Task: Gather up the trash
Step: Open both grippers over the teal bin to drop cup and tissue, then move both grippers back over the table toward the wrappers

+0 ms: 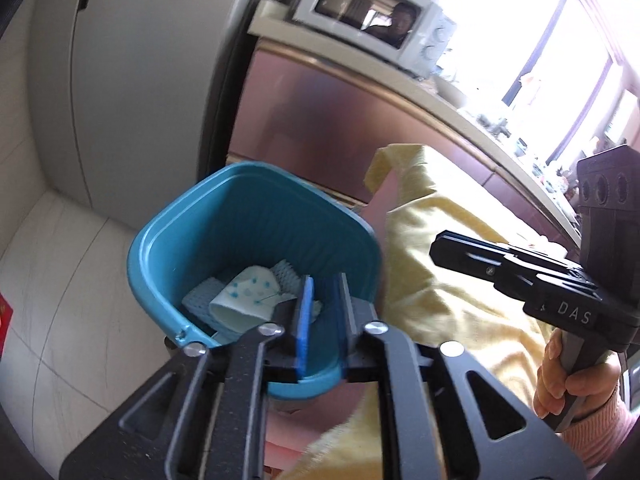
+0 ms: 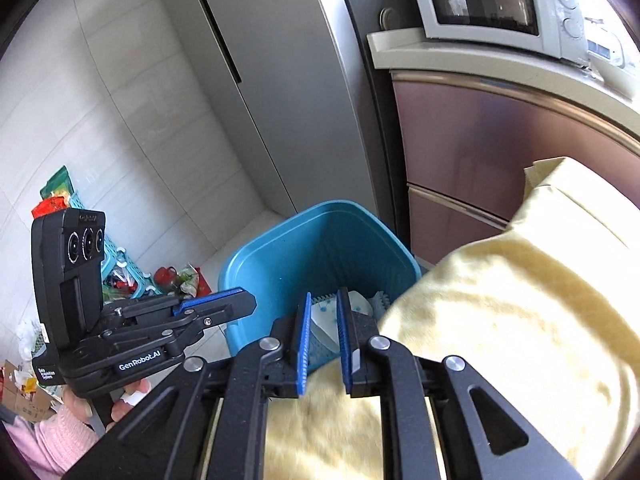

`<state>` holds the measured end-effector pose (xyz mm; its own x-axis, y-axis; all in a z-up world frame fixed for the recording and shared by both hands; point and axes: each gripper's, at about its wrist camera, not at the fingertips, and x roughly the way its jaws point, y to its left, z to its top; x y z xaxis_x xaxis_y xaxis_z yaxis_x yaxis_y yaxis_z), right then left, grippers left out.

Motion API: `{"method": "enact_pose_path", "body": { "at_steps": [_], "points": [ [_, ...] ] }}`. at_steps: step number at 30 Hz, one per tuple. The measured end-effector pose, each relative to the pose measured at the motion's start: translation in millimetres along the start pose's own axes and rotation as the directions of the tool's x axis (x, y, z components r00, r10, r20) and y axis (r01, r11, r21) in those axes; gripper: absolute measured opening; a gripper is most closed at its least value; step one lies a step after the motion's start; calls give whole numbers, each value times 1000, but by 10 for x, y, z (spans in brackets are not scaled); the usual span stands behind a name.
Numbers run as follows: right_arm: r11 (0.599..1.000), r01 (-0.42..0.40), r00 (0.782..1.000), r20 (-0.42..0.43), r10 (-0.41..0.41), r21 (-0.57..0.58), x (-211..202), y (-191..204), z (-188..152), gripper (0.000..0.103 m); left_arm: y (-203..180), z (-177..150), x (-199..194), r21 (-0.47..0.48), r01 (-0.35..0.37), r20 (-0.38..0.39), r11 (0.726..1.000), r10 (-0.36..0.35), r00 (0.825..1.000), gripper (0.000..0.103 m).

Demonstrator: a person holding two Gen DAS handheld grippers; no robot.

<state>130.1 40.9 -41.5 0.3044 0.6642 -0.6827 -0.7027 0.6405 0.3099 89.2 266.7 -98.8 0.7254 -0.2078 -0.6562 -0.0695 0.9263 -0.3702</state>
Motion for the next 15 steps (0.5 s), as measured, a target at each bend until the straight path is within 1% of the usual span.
{"method": "enact_pose_path", "body": {
  "at_steps": [2, 4, 8, 11, 15],
  "points": [
    [1000, 3, 1000, 22, -3, 0, -127, -16, -36, 16, -147, 1, -65, 30, 19, 16, 999, -20, 1000, 22],
    [1000, 8, 999, 46, -8, -1, -272, -38, -84, 19, -312, -6, -113, 61, 43, 26, 997, -45, 999, 27],
    [999, 32, 994, 100, -34, 18, -611, -131, -208, 23, -673, -56, -170, 136, 106, 19, 985, -109, 994, 32],
    [997, 54, 988, 142, -60, 46, -891, -255, -326, 24, -991, -113, -168, 196, 164, -5, 967, -166, 986, 35],
    [989, 112, 974, 186, -129, 98, -1254, -426, -514, 26, -1406, -205, -103, 258, 238, -53, 936, -232, 971, 37]
  ]
}}
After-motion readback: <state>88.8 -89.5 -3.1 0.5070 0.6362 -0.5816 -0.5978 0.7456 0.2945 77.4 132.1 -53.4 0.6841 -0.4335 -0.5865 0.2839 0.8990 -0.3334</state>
